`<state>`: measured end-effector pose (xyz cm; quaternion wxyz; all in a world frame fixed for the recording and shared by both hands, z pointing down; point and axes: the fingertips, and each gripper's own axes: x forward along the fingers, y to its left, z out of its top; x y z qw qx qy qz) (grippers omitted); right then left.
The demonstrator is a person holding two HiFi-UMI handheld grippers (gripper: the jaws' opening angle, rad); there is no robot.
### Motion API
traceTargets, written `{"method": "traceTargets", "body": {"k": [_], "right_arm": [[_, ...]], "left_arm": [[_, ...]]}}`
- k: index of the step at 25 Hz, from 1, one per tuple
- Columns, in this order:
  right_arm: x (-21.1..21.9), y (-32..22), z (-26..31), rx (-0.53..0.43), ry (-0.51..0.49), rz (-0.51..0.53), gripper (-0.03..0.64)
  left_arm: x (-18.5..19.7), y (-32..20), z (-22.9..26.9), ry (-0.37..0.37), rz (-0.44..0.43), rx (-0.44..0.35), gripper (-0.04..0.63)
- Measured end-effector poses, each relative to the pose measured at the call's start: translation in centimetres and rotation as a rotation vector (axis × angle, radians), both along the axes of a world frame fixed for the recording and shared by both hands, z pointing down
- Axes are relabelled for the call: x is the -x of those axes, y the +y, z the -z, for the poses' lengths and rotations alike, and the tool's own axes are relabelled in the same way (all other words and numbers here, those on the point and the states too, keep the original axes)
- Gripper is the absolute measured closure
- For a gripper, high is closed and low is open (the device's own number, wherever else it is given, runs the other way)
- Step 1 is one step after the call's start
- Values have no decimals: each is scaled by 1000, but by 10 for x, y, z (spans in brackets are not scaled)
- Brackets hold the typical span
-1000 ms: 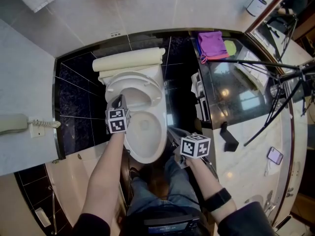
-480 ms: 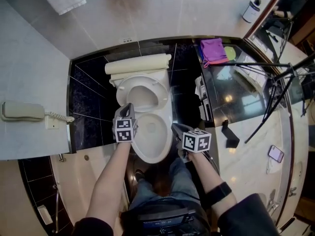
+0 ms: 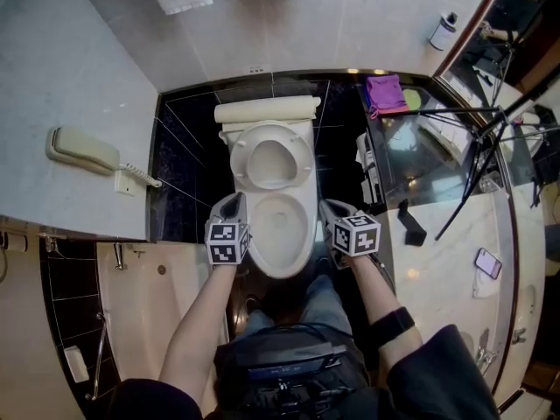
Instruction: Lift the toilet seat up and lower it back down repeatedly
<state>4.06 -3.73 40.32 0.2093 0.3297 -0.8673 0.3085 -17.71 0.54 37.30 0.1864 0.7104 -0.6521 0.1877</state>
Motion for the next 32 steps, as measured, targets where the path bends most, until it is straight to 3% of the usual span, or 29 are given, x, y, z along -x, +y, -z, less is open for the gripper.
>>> {"method": "traceTargets", "body": {"k": [15, 32], "right_arm": [[-9, 65, 50, -156, 72, 0, 600], [-42, 98, 37, -126, 76, -61, 600]], "left_arm": [[-2, 88, 63, 71, -17, -100, 595], [-10, 132, 55, 76, -41, -90, 595]]}}
